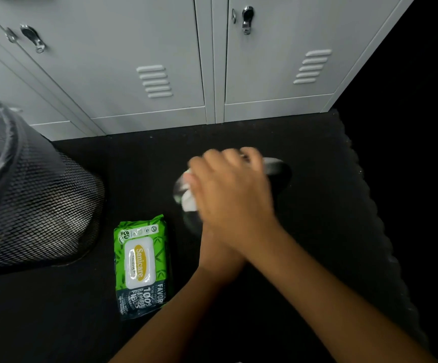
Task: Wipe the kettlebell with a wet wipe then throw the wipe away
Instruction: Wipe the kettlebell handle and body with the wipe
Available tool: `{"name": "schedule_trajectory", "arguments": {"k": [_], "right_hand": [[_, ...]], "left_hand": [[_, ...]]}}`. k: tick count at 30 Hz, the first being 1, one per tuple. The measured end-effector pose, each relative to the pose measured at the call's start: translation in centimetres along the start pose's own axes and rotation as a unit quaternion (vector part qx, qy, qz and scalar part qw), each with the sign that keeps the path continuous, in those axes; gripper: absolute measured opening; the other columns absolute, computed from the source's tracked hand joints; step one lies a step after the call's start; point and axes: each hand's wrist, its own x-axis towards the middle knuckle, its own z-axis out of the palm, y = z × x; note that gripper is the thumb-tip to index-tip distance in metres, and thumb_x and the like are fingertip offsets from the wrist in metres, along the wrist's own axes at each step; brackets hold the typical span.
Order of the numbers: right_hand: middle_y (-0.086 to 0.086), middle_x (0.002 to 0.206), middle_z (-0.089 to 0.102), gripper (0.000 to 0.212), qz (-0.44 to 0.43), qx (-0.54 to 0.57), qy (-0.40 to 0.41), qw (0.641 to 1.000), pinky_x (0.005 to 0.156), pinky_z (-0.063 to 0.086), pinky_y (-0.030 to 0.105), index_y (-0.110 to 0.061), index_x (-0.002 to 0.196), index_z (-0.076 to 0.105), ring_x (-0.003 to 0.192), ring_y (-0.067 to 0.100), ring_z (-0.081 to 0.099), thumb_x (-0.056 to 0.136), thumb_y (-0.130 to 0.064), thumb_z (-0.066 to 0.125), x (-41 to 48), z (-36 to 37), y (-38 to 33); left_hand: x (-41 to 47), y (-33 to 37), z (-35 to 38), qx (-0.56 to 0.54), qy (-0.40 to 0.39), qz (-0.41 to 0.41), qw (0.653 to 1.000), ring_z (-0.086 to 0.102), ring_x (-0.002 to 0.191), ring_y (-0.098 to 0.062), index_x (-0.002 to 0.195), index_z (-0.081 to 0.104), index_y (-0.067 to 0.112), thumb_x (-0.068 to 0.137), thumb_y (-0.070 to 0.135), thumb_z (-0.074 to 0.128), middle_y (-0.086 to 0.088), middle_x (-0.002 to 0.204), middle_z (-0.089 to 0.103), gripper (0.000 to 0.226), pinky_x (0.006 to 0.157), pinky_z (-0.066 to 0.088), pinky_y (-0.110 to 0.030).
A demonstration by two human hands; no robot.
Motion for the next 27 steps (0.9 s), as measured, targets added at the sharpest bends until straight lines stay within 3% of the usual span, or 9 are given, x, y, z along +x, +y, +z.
{"name": "schedule_trajectory", "arguments": {"k": [2, 5, 9, 11, 15, 19, 22, 25, 27], "right_hand": [[-0.006, 0.098, 0.061, 0.034, 0.036, 0.064, 0.126, 0.989, 0.098, 0.032, 0.041, -0.025, 0.103, 0.06, 0.096, 0.017, 0.054, 0.098, -0.035, 0.028, 0.1, -2.2, 1.2], [-0.011, 0.105, 0.059, 0.038, 0.154, 0.229, 0.169, 0.946, 0.101, 0.032, 0.033, -0.021, 0.108, 0.061, 0.102, 0.002, 0.05, 0.101, -0.03, 0.025, -1.5, -0.3, 3.9], [-0.007, 0.085, 0.056, 0.02, 0.405, 0.535, 0.117, 0.732, 0.064, 0.043, 0.004, -0.021, 0.103, 0.048, 0.078, -0.005, 0.059, 0.102, -0.006, 0.035, -0.9, 0.5, 6.0], [-0.003, 0.082, 0.05, 0.026, 0.468, 0.556, 0.055, 0.684, 0.067, 0.044, 0.016, -0.023, 0.103, 0.041, 0.082, 0.011, 0.055, 0.097, 0.003, 0.039, -0.5, 0.5, 6.7], [-0.003, 0.081, 0.058, 0.02, 0.424, 0.481, 0.096, 0.762, 0.063, 0.041, 0.024, -0.016, 0.094, 0.058, 0.074, 0.012, 0.055, 0.098, -0.021, 0.039, 0.1, -1.2, 5.7], [-0.003, 0.089, 0.061, 0.039, 0.206, 0.126, 0.091, 0.966, 0.083, 0.04, 0.03, -0.019, 0.097, 0.064, 0.085, 0.014, 0.052, 0.095, -0.034, 0.028, 0.5, -1.9, 1.3], [0.001, 0.112, 0.063, 0.042, 0.101, 0.031, 0.069, 0.992, 0.114, 0.021, 0.042, -0.018, 0.117, 0.06, 0.112, 0.021, 0.053, 0.097, -0.034, 0.027, 0.4, -1.5, -1.6], [0.001, 0.15, 0.04, 0.048, 0.052, 0.117, 0.087, 0.988, 0.119, -0.001, 0.037, -0.018, 0.144, 0.037, 0.142, 0.016, 0.028, 0.099, -0.032, 0.027, -0.7, -1.3, -1.5], [0.003, 0.154, 0.032, 0.045, 0.084, 0.231, 0.191, 0.95, 0.121, -0.002, 0.036, -0.013, 0.145, 0.036, 0.146, 0.015, 0.02, 0.101, -0.02, 0.03, -2.0, -1.7, -1.2]], "left_hand": [[0.2, -1.3, 2.0, 0.042, 0.047, 0.022, 0.998, 0.041, 0.122, -0.038, 0.126, 0.044, 0.007, 0.074, 0.028, 0.059, -0.021, 0.126, 0.054, 0.058, 0.11, 0.024, -0.042], [1.1, -0.6, 1.4, 0.117, 0.098, 0.077, 0.985, 0.034, 0.128, -0.032, 0.135, 0.044, 0.014, 0.09, 0.037, 0.046, -0.013, 0.135, 0.046, 0.051, 0.112, 0.017, -0.044], [0.9, -0.9, 2.1, 0.149, 0.115, 0.076, 0.979, 0.018, 0.142, -0.028, 0.148, 0.026, 0.017, 0.094, 0.04, 0.039, -0.01, 0.152, 0.031, 0.061, 0.115, 0.008, -0.042], [1.2, -0.9, 2.1, 0.157, 0.122, 0.078, 0.977, 0.017, 0.143, -0.027, 0.149, 0.025, 0.017, 0.094, 0.04, 0.039, -0.01, 0.153, 0.03, 0.061, 0.116, 0.006, -0.042], [1.0, -0.8, 2.2, 0.15, 0.122, 0.085, 0.977, 0.018, 0.142, -0.027, 0.148, 0.027, 0.017, 0.093, 0.039, 0.039, -0.01, 0.152, 0.032, 0.06, 0.115, 0.006, -0.041], [0.6, -1.1, 0.7, 0.004, 0.114, 0.13, 0.985, 0.028, 0.137, -0.028, 0.133, 0.046, 0.016, 0.092, 0.032, 0.041, -0.013, 0.141, 0.047, 0.044, 0.117, 0.014, -0.043], [-1.8, -2.4, -2.0, -0.237, 0.162, 0.099, 0.953, 0.049, 0.123, -0.02, 0.124, 0.05, 0.02, 0.088, 0.018, 0.047, -0.002, 0.127, 0.056, 0.036, 0.102, 0.039, -0.044], [-4.3, -3.2, -5.3, -0.256, 0.336, -0.007, 0.906, 0.057, 0.105, -0.014, 0.11, 0.06, 0.022, 0.088, 0.009, 0.044, 0.006, 0.109, 0.061, 0.03, 0.089, 0.045, -0.043], [-4.3, -1.9, -7.7, -0.237, 0.385, -0.013, 0.892, 0.052, 0.113, -0.014, 0.114, 0.059, 0.017, 0.09, 0.01, 0.042, 0.003, 0.116, 0.058, 0.03, 0.096, 0.042, -0.04]]}}
